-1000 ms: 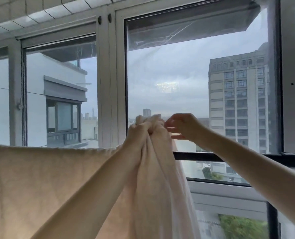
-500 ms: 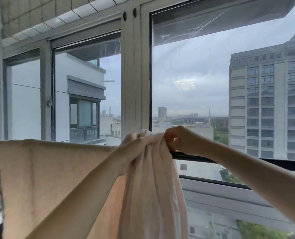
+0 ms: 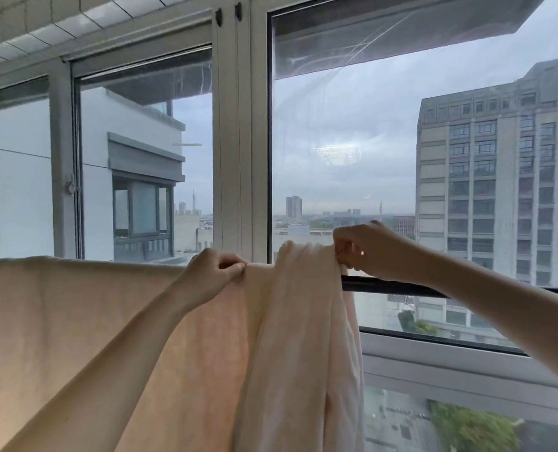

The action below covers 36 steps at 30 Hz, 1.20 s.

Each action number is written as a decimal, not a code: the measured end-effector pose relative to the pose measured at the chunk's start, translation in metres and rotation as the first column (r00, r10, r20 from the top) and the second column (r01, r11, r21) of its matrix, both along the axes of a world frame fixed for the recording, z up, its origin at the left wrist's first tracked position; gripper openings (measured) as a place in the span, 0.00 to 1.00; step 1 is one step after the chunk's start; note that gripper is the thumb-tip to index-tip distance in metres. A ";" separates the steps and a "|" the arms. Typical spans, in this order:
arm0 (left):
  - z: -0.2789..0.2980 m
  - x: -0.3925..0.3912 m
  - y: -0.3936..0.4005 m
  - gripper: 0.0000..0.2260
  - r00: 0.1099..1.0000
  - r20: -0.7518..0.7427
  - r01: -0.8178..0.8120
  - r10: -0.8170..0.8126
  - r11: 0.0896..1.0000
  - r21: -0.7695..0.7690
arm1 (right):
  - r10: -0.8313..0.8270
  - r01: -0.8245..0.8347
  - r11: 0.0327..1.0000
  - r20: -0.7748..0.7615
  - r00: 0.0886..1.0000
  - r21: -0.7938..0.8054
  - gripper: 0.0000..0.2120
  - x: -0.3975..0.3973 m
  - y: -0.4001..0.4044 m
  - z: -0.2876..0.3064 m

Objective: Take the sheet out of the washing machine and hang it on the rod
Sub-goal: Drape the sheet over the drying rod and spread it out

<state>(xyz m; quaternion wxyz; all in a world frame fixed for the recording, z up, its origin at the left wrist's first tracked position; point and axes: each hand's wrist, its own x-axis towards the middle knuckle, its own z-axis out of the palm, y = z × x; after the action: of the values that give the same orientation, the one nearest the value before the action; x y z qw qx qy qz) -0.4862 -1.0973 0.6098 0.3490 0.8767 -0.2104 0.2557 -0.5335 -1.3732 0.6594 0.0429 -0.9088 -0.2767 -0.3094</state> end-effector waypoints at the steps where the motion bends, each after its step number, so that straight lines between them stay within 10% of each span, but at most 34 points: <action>1: -0.001 0.003 0.002 0.08 1.000 0.003 -0.028 0.028 1.000 0.014 | -0.003 0.003 0.999 0.006 1.000 0.035 0.05 -0.002 -0.007 0.002; 16: -0.005 0.006 -0.048 0.09 0.975 0.117 -0.186 0.188 0.982 -0.028 | -0.091 0.070 0.824 0.010 0.996 0.562 0.09 -0.037 -0.077 0.002; 28: -0.002 -0.005 -0.059 0.08 0.973 0.131 -0.190 0.189 0.982 -0.002 | -0.156 0.156 0.986 0.016 0.988 -0.049 0.16 -0.059 -0.095 -0.004; 36: 0.005 -0.023 -0.071 0.05 0.981 0.178 -0.084 0.075 0.996 0.041 | -0.042 0.052 0.960 -0.042 0.998 0.276 0.08 -0.053 -0.090 -0.010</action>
<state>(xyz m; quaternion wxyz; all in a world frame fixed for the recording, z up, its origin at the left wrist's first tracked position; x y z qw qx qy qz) -0.5097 -1.1679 0.6148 0.2973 0.8665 -0.2112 0.3408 -0.5861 -1.4631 0.6495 0.1670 -0.9055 -0.2081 -0.3300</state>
